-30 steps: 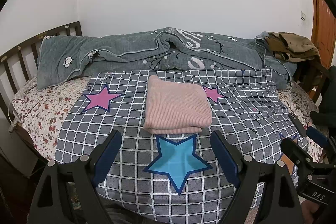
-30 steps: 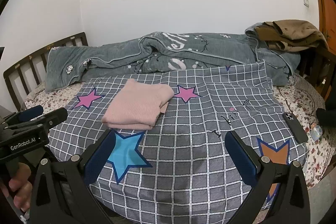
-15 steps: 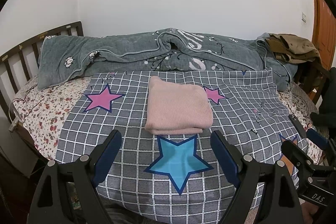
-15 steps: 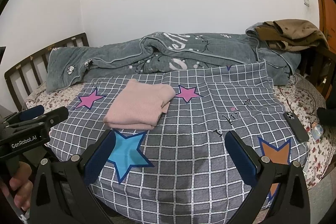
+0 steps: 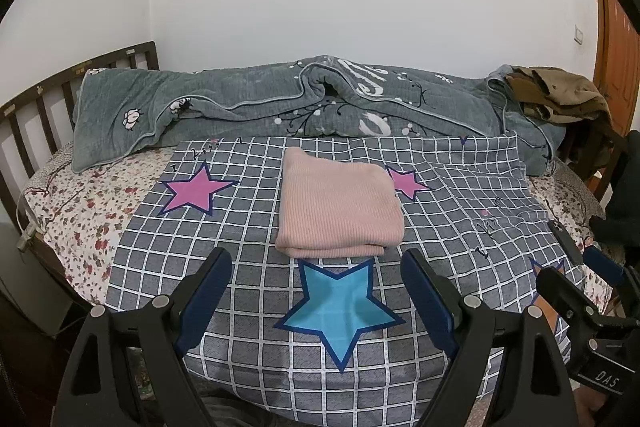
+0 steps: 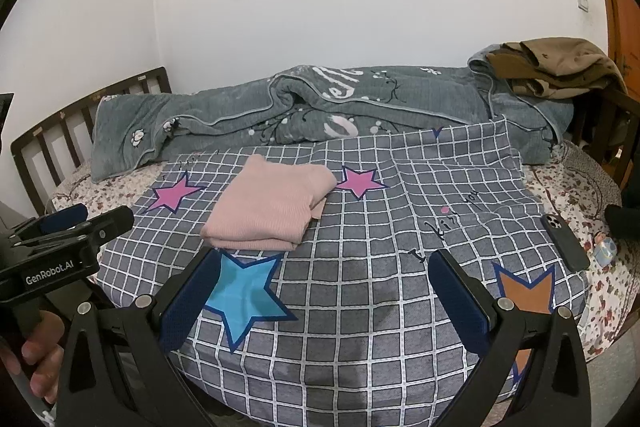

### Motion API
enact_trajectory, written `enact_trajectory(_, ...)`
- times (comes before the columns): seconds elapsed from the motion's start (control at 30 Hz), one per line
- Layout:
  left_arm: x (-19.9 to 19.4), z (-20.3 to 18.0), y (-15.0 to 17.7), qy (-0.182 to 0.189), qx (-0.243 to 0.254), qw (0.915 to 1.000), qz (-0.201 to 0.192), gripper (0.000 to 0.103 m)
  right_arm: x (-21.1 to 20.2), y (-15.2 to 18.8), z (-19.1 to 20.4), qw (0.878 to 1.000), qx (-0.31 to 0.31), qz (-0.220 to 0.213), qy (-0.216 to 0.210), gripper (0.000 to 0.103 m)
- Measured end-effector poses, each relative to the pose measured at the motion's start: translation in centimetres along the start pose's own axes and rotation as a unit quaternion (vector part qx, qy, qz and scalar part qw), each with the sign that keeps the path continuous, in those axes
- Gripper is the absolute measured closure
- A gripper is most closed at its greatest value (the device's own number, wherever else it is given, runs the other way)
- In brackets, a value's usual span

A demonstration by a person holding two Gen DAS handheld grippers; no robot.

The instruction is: Fold small clothes

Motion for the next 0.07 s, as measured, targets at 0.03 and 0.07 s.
enact_trajectory(0.03, 0.1, 0.0, -0.08, 0.0, 0.003, 1.0, 0.0, 0.017, 0.03, 0.01, 0.02, 1.0, 0.0, 0.0, 0.0, 0.001)
enact_trajectory(0.07, 0.02, -0.06, -0.06, -0.001, 0.004, 1.0, 0.0, 0.017, 0.08, 0.05, 0.05, 1.0, -0.001, 0.001, 0.0, 0.001)
Point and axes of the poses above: each gripper's, at about its wrist camera, not at the fingertips, and x roughly the way its jaws point, z to its left, y to its underside, the point moved 6 cm from there along x, roughly the way its jaws point, and after that the axes turned 15 degrees about -z, right-handed, at the moved point
